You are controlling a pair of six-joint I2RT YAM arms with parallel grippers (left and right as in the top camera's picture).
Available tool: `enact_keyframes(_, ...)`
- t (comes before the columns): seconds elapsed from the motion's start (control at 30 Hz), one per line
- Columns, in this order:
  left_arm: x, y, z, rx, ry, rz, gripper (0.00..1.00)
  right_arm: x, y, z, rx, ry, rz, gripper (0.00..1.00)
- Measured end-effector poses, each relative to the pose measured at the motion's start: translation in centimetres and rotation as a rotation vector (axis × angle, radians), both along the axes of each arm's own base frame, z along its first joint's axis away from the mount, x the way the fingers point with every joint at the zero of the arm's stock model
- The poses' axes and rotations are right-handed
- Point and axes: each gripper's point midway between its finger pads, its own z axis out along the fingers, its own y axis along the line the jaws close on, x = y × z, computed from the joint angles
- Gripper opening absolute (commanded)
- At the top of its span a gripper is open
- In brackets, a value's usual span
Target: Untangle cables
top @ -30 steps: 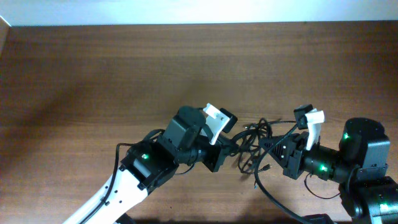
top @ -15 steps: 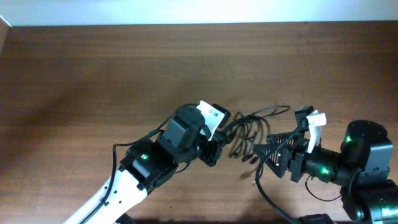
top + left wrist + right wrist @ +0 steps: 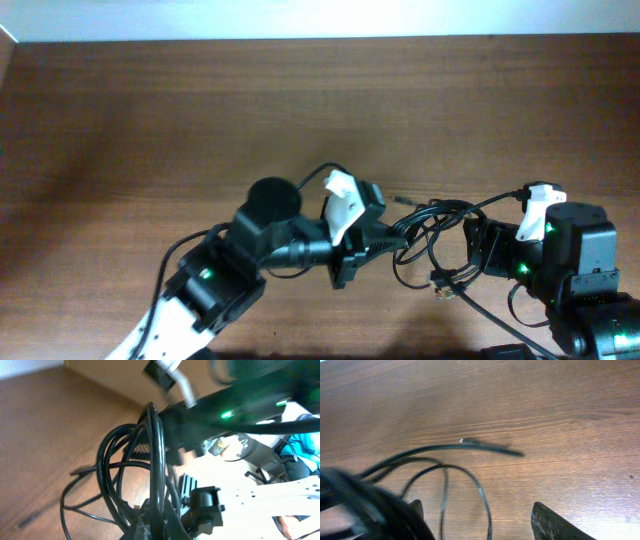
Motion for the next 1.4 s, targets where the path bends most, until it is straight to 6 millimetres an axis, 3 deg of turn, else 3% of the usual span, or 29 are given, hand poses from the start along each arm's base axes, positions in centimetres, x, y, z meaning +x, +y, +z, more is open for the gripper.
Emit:
enact_keyframes(0.1, -2.0, 1.8, 4.0, -0.093, -0.102, -0.002, 0.00, 0.6, -0.1, -1.2, -0.015, 0.060, -0.008, 0.65)
enact_keyframes(0.27, -3.9, 4.2, 7.2, -0.162, -0.192, 0.037, 0.00, 1.9, -0.2, -3.5, -0.038, 0.164, -0.016, 0.62)
enact_keyframes(0.4, -0.5, 6.2, 3.8, -0.017, -0.116, 0.285, 0.00, 1.7, -0.2, -3.1, -0.032, 0.145, -0.013, 0.62)
enact_keyframes(0.5, 2.8, 9.2, 1.1, 0.066, 0.021, 0.575, 0.00, 1.2, -0.1, -1.9, -0.022, 0.091, -0.010, 0.62)
enact_keyframes(0.7, 6.2, 13.5, 0.6, 0.077, 0.054, 0.918, 0.00, 1.0, -0.1, -1.8, -0.019, 0.086, -0.009, 0.62)
enact_keyframes(0.8, 7.5, 16.0, 0.6, 0.174, -0.079, 1.040, 0.00, 0.9, 0.3, -1.7, -0.001, 0.086, 0.007, 0.62)
enact_keyframes(0.87, 8.0, 16.5, -0.3, 0.294, -0.165, 1.040, 0.00, 1.0, 0.7, -1.6, 0.017, 0.080, 0.022, 0.62)
enact_keyframes(0.93, 8.4, 16.1, -1.6, 0.382, -0.190, 1.009, 0.00, 1.0, 1.3, -1.4, 0.037, 0.074, 0.053, 0.62)
enact_keyframes(1.07, 8.0, 12.1, -2.0, 0.330, -0.169, 0.815, 0.00, 0.8, 4.9, 0.1, 0.122, 0.002, 0.292, 0.62)
enact_keyframes(1.13, 6.6, 9.4, -2.3, 0.285, -0.133, 0.647, 0.00, 0.3, 7.3, 1.6, 0.179, -0.070, 0.476, 0.63)
enact_keyframes(1.23, 4.1, 6.7, -1.7, 0.220, -0.124, 0.441, 0.00, -0.3, 9.3, 3.3, 0.238, -0.154, 0.626, 0.62)
enact_keyframes(1.4, -0.1, 4.3, -1.3, 0.184, -0.229, 0.117, 0.00, -0.6, 10.6, 4.9, 0.255, -0.252, 0.753, 0.62)
